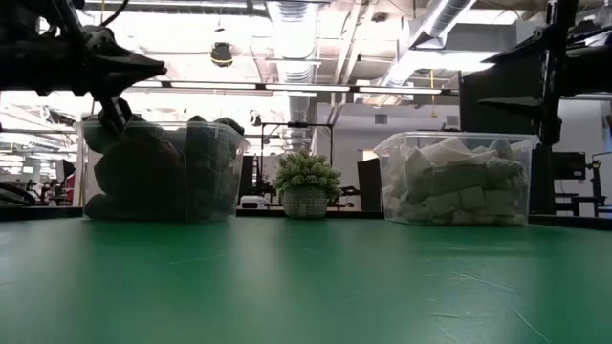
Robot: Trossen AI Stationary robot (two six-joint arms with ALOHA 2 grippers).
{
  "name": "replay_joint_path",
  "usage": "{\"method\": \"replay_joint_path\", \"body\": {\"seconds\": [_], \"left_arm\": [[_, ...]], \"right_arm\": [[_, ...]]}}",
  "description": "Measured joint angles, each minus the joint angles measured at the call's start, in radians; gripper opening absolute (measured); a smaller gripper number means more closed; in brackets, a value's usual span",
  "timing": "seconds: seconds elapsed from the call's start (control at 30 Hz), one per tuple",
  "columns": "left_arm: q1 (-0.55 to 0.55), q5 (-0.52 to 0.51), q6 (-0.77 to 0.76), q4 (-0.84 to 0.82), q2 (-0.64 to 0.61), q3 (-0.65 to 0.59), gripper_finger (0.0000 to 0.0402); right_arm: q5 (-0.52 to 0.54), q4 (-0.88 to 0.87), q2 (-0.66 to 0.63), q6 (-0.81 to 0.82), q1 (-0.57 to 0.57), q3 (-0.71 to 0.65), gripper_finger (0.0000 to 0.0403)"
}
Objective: Sort towels by color in basket
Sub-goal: Return to Home Position
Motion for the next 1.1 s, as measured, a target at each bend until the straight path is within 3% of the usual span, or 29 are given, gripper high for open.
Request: {"method": "replay_joint_path", "body": {"seconds": [0.27,0.5,0.67,0.83,1.1], "left_arm": [[-0.004,0.002,0.091,-0.002,0.0,0.004,0.0006],[-0.023,0.051,0.496,-0.111,0.0,0.004,0.0006],[-0.023,0.05,0.629,-0.193,0.0,0.003,0.0006],[-0.023,0.05,0.686,-0.22,0.0,0.003,0.0006],[-0.023,0.052,0.645,-0.284,0.0,0.003,0.0006]], "right_arm": [[-0.037,-0.027,0.004,-0.156,0.049,0.0,0.029],[-0.038,-0.199,0.004,-0.444,0.064,0.0,0.029],[-0.037,-0.24,0.009,-0.564,0.062,0.005,0.029],[-0.037,-0.24,0.009,-0.592,0.055,0.005,0.029],[-0.037,-0.242,0.009,-0.593,0.055,0.005,0.029]]}}
